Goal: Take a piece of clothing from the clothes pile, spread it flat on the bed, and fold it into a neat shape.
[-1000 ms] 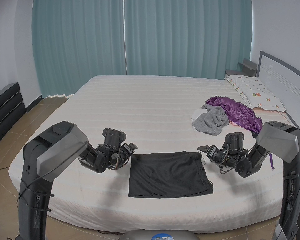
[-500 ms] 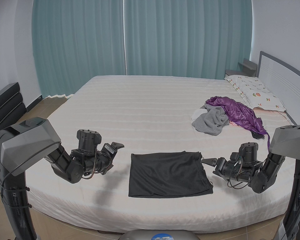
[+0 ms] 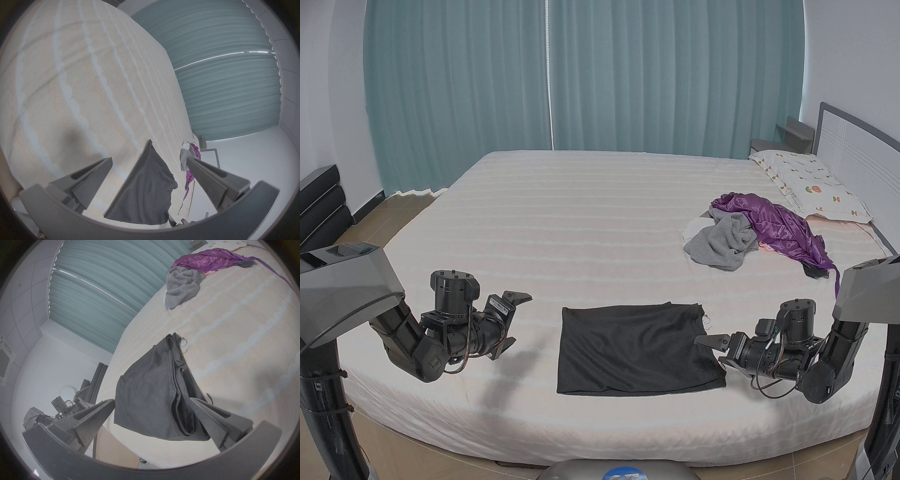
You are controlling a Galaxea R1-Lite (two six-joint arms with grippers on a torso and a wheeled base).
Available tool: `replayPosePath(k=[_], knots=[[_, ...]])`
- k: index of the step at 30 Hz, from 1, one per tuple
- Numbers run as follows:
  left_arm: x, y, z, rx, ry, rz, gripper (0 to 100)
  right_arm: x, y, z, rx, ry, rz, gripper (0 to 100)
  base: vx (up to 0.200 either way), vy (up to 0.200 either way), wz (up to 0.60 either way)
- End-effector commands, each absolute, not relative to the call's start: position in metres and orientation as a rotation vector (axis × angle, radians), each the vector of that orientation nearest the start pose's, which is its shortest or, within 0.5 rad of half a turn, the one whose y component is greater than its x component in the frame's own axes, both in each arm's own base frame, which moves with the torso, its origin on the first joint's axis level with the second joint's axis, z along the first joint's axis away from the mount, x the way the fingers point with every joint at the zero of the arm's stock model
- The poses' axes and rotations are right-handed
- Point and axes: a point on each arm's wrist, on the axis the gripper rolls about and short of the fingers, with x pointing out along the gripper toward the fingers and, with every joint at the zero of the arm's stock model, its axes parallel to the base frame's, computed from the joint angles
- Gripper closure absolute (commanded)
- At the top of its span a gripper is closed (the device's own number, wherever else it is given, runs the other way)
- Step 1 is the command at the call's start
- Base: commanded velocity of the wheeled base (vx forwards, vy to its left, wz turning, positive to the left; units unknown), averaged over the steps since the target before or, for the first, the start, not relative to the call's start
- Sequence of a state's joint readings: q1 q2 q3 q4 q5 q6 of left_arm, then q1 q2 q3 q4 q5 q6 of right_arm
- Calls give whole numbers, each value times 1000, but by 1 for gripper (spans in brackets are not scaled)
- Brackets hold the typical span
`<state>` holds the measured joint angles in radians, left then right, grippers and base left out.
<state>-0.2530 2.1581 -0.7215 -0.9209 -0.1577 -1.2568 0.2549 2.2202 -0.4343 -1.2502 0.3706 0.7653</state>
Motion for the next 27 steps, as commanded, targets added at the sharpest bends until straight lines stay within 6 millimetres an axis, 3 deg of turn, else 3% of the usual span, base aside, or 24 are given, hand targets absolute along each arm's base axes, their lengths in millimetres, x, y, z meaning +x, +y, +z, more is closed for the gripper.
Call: replayPosePath(k=[1, 20, 21, 27], knots=[[340, -89, 35, -1186, 700, -11, 0, 289, 90, -13, 741, 795, 374, 0, 0, 0, 0], [341, -88, 32, -1187, 705, -3, 0, 293, 94, -29, 684, 818, 384, 0, 0, 0, 0], [341, -88, 33, -1188, 703, -3, 0, 293, 94, -30, 679, 820, 384, 100, 0, 0, 0], [342, -86, 32, -1189, 701, 2, 0, 290, 92, -29, 658, 821, 386, 100, 0, 0, 0]])
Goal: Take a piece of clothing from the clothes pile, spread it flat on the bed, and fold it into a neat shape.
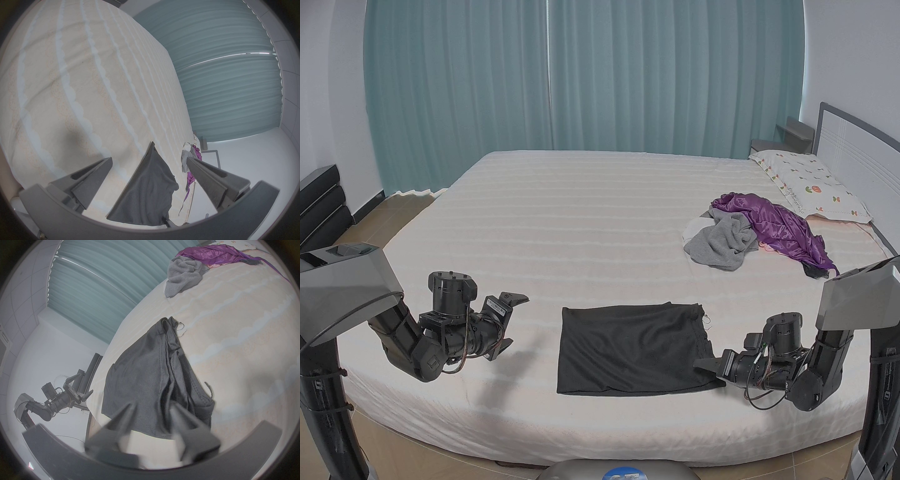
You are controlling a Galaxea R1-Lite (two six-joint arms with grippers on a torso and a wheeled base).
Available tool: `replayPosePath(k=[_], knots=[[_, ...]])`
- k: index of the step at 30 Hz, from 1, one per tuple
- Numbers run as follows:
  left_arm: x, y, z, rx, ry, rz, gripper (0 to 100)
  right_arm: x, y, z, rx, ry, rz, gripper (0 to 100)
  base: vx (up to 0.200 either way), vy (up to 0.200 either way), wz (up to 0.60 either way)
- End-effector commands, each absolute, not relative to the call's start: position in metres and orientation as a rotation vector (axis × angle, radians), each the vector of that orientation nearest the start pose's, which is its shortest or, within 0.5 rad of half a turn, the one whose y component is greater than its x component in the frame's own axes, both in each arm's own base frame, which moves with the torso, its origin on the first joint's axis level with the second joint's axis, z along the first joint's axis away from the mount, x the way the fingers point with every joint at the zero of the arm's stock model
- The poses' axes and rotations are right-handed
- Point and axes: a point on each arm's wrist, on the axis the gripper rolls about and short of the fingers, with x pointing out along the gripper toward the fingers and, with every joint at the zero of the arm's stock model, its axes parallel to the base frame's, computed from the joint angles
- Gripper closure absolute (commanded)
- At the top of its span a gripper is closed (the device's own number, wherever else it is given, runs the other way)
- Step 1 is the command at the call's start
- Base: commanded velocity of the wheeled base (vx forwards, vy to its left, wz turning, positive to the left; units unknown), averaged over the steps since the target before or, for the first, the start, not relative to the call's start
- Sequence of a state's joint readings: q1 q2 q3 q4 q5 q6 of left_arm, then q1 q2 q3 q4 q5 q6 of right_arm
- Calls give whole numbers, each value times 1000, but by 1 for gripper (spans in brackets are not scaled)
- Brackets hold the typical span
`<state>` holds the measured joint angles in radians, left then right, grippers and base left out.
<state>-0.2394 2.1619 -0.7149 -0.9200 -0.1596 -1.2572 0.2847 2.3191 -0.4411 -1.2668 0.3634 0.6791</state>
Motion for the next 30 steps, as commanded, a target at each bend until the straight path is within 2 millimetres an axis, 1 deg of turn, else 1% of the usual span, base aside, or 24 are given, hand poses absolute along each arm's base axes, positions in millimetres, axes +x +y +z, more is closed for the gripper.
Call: replayPosePath(k=[1, 7, 13, 20, 30], knots=[[342, -86, 32, -1189, 701, 2, 0, 289, 92, -29, 658, 821, 386, 100, 0, 0, 0], [342, -83, 32, -1192, 698, 9, 0, 284, 86, -21, 665, 809, 375, 100, 0, 0, 0], [342, -82, 32, -1193, 696, 12, 0, 278, 83, -22, 665, 828, 362, 100, 0, 0, 0], [342, -81, 32, -1193, 697, 16, 0, 273, 79, -17, 661, 824, 359, 100, 0, 0, 0], [342, -81, 31, -1193, 698, 17, 0, 265, 75, -21, 616, 846, 357, 100, 0, 0, 0]])
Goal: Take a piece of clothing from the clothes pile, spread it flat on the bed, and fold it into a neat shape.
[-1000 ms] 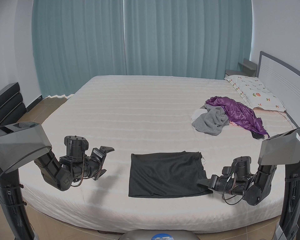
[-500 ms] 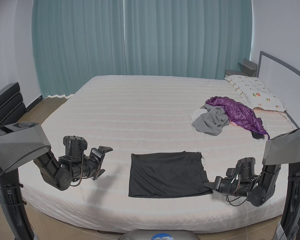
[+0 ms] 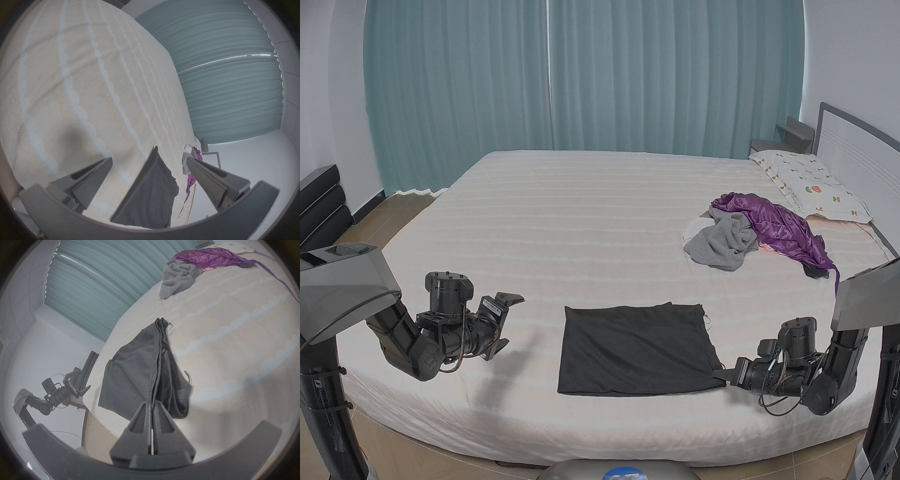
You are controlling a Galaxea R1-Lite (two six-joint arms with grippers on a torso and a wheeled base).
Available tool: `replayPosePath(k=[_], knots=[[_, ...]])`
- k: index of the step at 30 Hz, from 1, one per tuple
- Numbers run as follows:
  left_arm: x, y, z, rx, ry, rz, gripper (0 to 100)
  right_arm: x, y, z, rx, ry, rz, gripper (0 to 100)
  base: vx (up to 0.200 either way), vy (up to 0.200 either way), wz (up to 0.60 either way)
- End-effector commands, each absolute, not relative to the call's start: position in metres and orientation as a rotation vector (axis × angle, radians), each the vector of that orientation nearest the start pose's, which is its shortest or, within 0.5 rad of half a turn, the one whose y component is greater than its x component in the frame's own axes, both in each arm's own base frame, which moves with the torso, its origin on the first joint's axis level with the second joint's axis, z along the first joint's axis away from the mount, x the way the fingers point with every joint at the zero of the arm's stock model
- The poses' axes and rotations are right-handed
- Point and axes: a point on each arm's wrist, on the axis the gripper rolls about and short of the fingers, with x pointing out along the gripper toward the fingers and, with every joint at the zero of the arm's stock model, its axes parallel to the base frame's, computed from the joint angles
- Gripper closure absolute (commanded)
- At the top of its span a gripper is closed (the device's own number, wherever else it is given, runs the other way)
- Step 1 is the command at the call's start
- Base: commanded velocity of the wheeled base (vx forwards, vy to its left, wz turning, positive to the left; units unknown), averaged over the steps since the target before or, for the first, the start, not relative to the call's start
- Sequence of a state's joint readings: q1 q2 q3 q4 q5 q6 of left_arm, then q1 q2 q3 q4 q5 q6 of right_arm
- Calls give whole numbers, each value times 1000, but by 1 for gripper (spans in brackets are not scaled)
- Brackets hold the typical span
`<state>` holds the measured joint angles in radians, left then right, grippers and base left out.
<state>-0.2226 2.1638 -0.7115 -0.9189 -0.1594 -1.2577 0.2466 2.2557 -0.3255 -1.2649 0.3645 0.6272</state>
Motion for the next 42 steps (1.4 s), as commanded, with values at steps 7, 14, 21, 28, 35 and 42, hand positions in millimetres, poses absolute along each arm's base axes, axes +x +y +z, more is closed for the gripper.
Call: replayPosePath(k=[7, 14, 21, 28, 35, 42], knots=[[341, -81, 31, -1193, 701, 19, 0, 263, 71, -22, 593, 854, 352, 100, 0, 0, 0], [341, -81, 31, -1193, 701, 19, 0, 263, 69, -24, 571, 854, 351, 100, 0, 0, 0], [341, -81, 31, -1193, 702, 18, 0, 291, 71, -12, 627, 747, 372, 0, 0, 0, 0], [341, -81, 30, -1193, 703, 19, 0, 345, 83, -13, 705, 679, 351, 0, 0, 0, 0], [341, -81, 29, -1190, 705, 22, 0, 385, 91, -9, 720, 670, 296, 0, 0, 0, 0], [341, -81, 29, -1189, 703, 20, 0, 406, 93, -15, 726, 689, 275, 0, 0, 0, 0]])
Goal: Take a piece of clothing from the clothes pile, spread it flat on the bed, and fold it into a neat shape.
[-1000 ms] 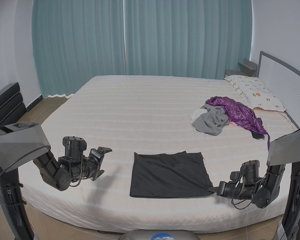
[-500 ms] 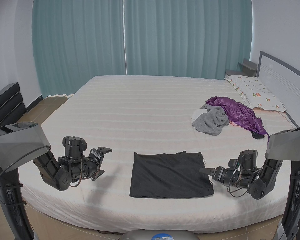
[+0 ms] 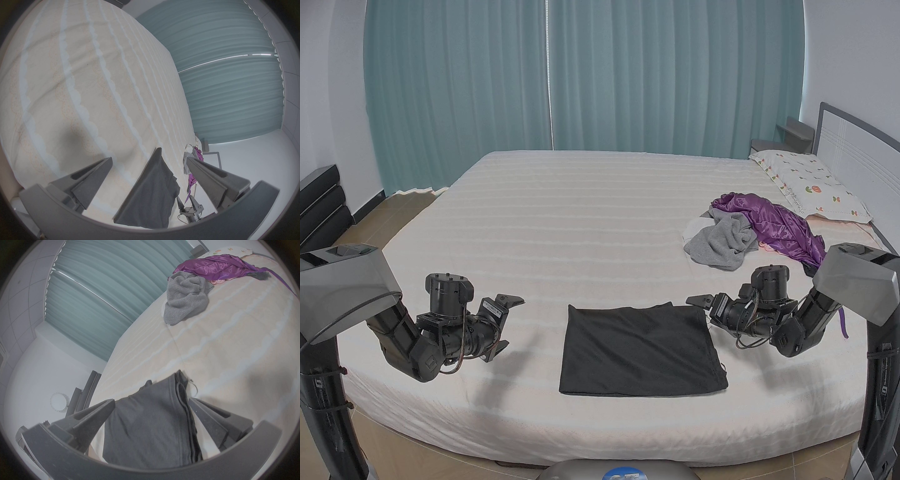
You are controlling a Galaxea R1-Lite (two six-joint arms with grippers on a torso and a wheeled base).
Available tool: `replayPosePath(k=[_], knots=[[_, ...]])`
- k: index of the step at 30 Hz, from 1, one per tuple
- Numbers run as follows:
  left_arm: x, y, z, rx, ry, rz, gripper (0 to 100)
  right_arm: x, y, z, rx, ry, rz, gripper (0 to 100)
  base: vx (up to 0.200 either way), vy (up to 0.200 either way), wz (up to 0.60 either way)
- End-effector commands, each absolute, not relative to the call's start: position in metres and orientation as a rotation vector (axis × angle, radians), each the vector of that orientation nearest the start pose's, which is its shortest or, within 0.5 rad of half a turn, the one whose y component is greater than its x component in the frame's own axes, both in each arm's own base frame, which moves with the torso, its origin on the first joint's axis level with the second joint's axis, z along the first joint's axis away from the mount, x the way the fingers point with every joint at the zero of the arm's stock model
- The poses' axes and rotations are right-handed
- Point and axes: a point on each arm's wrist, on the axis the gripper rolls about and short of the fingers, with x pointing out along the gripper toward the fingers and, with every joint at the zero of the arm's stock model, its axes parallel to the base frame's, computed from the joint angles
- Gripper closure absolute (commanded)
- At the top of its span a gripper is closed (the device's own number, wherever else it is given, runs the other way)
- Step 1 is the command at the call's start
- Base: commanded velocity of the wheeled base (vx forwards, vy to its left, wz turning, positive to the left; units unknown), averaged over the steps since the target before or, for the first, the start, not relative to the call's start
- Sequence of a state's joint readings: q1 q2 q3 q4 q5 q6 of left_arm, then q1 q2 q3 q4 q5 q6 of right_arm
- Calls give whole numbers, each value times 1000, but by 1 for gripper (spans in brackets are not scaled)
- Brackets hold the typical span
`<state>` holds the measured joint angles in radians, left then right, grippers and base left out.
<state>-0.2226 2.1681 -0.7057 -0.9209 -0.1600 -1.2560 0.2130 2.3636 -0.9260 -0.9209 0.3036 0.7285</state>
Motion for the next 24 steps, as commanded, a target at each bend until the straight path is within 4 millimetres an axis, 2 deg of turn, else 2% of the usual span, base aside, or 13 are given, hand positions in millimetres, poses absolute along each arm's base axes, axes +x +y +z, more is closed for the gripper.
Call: replayPosePath(k=[1, 12, 24], knots=[[341, -81, 29, -1189, 703, 20, 0, 408, 94, -17, 725, 686, 276, 0, 0, 0, 0], [341, -81, 29, -1185, 704, 20, 0, 428, 98, -19, 723, 671, 273, 0, 0, 0, 0], [341, -81, 29, -1184, 704, 20, 0, 434, 103, -20, 715, 667, 284, 0, 0, 0, 0]])
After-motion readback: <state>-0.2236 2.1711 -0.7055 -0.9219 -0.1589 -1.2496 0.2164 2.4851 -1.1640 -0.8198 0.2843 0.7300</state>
